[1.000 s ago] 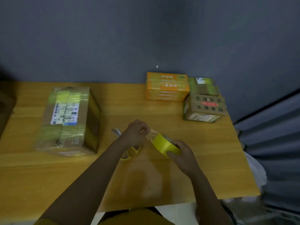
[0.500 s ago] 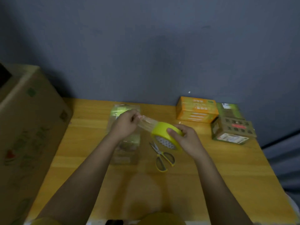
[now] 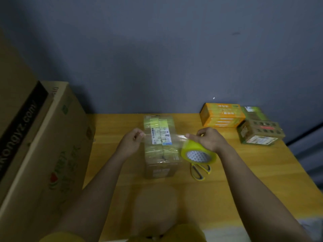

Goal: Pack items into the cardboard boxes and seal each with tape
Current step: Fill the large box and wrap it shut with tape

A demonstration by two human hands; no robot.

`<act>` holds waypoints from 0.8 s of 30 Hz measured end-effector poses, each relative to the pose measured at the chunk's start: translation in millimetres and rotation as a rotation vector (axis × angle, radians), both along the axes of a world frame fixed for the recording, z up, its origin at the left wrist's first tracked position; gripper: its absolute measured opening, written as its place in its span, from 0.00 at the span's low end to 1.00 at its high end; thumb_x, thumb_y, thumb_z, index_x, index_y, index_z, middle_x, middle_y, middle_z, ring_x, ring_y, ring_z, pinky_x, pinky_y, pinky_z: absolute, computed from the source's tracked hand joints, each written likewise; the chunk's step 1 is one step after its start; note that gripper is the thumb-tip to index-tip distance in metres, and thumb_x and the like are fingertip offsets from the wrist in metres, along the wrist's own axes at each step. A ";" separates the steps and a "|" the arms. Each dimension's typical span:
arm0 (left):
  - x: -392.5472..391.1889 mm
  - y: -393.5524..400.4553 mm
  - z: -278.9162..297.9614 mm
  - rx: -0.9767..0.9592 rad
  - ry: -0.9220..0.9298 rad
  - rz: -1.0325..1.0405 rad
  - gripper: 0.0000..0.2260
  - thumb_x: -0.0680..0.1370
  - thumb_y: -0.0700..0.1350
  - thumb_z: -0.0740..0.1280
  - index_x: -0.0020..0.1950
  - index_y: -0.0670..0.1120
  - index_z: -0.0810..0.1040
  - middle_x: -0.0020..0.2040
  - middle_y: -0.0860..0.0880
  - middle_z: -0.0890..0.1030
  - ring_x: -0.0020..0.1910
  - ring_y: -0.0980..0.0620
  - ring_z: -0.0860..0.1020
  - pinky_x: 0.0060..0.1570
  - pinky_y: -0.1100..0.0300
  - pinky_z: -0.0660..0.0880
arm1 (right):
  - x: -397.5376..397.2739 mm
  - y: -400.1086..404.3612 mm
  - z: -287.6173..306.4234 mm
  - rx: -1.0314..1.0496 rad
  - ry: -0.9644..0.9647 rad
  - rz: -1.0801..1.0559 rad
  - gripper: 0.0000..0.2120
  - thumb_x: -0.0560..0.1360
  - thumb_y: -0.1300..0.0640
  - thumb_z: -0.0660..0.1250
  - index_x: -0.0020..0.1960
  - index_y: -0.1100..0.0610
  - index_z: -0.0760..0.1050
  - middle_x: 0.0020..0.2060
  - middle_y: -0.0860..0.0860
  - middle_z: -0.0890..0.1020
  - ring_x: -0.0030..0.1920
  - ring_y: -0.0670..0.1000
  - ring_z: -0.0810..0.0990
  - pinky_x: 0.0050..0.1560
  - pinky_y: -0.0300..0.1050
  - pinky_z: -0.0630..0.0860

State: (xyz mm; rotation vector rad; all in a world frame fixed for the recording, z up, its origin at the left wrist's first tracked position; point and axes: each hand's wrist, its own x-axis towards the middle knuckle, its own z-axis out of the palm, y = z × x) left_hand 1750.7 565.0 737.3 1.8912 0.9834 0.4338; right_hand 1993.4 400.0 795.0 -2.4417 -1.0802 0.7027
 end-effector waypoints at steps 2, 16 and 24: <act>-4.6 -0.9 -6.1 -0.006 0.016 0.015 0.07 0.82 0.44 0.60 0.45 0.49 0.74 0.48 0.46 0.79 0.49 0.46 0.77 0.49 0.53 0.72 | -2.7 0.7 -1.5 -0.159 -0.228 0.036 0.34 0.65 0.24 0.63 0.41 0.57 0.79 0.37 0.51 0.78 0.44 0.55 0.76 0.46 0.48 0.70; -13.5 -32.2 -37.4 -0.021 0.092 0.118 0.07 0.82 0.48 0.57 0.49 0.50 0.74 0.41 0.54 0.78 0.39 0.51 0.77 0.36 0.58 0.69 | 0.9 20.0 -24.9 -0.401 -0.572 0.257 0.33 0.68 0.22 0.53 0.37 0.52 0.72 0.34 0.49 0.75 0.46 0.53 0.78 0.60 0.52 0.63; -18.4 -29.2 -45.6 -0.045 0.109 0.152 0.07 0.82 0.49 0.58 0.47 0.51 0.73 0.40 0.56 0.76 0.39 0.54 0.75 0.37 0.58 0.70 | -1.2 28.4 -38.2 -0.414 -0.576 0.272 0.33 0.68 0.22 0.53 0.34 0.52 0.69 0.33 0.49 0.74 0.42 0.52 0.75 0.59 0.52 0.63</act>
